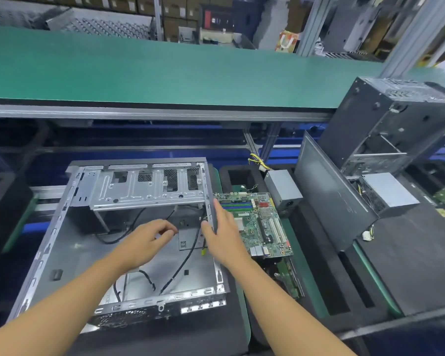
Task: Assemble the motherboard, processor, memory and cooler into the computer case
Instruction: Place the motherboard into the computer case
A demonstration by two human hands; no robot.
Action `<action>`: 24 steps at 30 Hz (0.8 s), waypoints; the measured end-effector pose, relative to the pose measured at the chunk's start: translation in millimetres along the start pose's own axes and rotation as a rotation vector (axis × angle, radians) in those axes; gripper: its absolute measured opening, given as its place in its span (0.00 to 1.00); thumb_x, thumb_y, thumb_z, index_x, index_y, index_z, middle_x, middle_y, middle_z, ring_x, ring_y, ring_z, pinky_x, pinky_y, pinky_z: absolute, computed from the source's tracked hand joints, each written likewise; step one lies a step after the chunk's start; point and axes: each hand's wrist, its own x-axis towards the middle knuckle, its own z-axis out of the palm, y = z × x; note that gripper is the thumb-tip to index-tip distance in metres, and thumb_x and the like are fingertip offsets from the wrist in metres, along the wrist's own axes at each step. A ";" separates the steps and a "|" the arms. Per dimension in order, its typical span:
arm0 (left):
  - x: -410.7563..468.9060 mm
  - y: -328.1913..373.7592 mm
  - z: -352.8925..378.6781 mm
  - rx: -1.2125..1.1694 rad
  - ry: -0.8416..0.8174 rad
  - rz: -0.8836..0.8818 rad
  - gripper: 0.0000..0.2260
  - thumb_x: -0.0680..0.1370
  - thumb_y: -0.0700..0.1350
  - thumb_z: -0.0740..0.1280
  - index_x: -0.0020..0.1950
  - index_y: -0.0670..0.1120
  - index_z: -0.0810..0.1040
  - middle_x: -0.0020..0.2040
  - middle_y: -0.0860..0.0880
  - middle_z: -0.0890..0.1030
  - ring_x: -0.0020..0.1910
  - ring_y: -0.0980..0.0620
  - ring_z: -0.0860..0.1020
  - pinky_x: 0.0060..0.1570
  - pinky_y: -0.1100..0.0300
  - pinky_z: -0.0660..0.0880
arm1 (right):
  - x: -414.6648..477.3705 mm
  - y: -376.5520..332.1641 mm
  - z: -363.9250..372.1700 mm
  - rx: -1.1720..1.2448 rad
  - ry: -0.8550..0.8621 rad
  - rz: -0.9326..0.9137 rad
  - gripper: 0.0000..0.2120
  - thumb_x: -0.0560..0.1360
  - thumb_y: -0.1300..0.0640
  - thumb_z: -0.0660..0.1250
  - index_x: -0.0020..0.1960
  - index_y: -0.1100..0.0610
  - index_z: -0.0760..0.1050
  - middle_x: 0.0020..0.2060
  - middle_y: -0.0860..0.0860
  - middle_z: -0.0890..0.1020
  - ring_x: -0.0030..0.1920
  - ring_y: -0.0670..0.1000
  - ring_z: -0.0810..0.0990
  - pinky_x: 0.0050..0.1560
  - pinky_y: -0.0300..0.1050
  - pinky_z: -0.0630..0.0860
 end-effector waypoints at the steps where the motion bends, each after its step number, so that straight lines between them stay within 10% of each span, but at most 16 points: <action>1: 4.5 7.0 1.5 -0.029 -0.004 0.017 0.07 0.82 0.53 0.59 0.52 0.59 0.77 0.47 0.65 0.81 0.49 0.67 0.77 0.49 0.65 0.73 | 2.9 6.9 -8.2 -0.005 0.039 0.008 0.27 0.84 0.48 0.58 0.81 0.47 0.55 0.75 0.52 0.63 0.74 0.54 0.64 0.70 0.52 0.64; 5: 20.4 24.0 11.9 0.012 -0.144 0.048 0.07 0.81 0.54 0.58 0.52 0.60 0.76 0.43 0.64 0.81 0.45 0.64 0.80 0.47 0.60 0.76 | 13.7 46.9 -49.0 -0.200 -0.039 0.077 0.14 0.84 0.52 0.59 0.67 0.56 0.72 0.64 0.52 0.76 0.65 0.53 0.73 0.65 0.48 0.71; 12: 27.7 0.6 29.7 0.209 -0.505 -0.032 0.07 0.77 0.58 0.64 0.51 0.58 0.76 0.50 0.61 0.78 0.49 0.60 0.77 0.46 0.66 0.71 | 11.0 117.6 -63.1 -0.863 -0.454 0.087 0.30 0.76 0.54 0.72 0.75 0.52 0.64 0.70 0.55 0.67 0.70 0.60 0.67 0.66 0.59 0.72; 18: 10.4 -33.0 34.7 0.186 -0.682 -0.171 0.14 0.70 0.66 0.68 0.49 0.60 0.78 0.49 0.62 0.80 0.49 0.60 0.79 0.57 0.58 0.75 | 17.6 139.4 -53.3 -0.811 -0.333 0.043 0.23 0.77 0.61 0.72 0.70 0.56 0.70 0.65 0.55 0.70 0.64 0.61 0.75 0.61 0.57 0.76; 24: 10.8 -27.4 35.6 0.128 -0.719 -0.178 0.09 0.73 0.60 0.68 0.46 0.56 0.79 0.41 0.59 0.82 0.39 0.62 0.80 0.48 0.64 0.75 | 10.6 145.4 -54.8 -0.796 -0.285 0.013 0.17 0.79 0.59 0.70 0.66 0.56 0.73 0.58 0.54 0.72 0.56 0.59 0.77 0.55 0.56 0.78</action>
